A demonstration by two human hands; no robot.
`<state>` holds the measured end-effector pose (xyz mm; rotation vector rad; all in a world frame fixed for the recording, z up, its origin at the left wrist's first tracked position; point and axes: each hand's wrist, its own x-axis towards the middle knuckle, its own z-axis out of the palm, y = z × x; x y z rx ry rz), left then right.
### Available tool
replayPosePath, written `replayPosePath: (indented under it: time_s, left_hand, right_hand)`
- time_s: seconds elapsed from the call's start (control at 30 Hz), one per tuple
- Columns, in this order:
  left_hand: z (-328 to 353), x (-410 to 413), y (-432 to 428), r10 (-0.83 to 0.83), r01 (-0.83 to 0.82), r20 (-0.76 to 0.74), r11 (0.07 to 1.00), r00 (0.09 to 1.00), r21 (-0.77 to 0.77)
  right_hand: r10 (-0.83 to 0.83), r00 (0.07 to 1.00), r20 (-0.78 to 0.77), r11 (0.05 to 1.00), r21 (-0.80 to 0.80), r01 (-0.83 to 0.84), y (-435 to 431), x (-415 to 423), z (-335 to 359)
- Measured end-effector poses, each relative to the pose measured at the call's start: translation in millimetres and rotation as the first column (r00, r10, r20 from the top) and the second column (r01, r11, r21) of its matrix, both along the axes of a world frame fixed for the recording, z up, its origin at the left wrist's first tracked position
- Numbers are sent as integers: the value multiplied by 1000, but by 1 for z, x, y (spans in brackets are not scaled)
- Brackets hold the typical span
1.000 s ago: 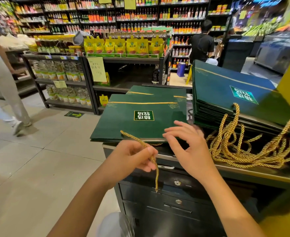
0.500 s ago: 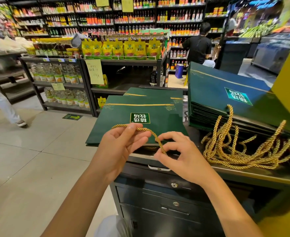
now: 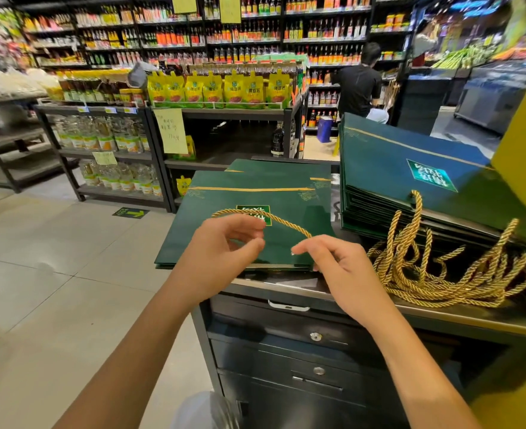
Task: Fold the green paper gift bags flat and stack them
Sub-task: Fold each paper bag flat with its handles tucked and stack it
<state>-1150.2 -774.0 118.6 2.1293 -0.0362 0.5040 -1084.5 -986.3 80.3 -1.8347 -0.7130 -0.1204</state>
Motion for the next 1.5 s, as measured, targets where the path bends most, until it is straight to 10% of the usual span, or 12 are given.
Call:
replayPosePath:
  time_s: [0.2,1.5]
  left_hand:
    - [-13,11,-6,-67,143,-162,838,985,526]
    - [-20,0,-11,59,77,-218,823,974,563]
  right_hand:
    - [5,998,-67,997,72,0,0,0,1]
    - [-168,978,124,984,-45,175,18,9,-9]
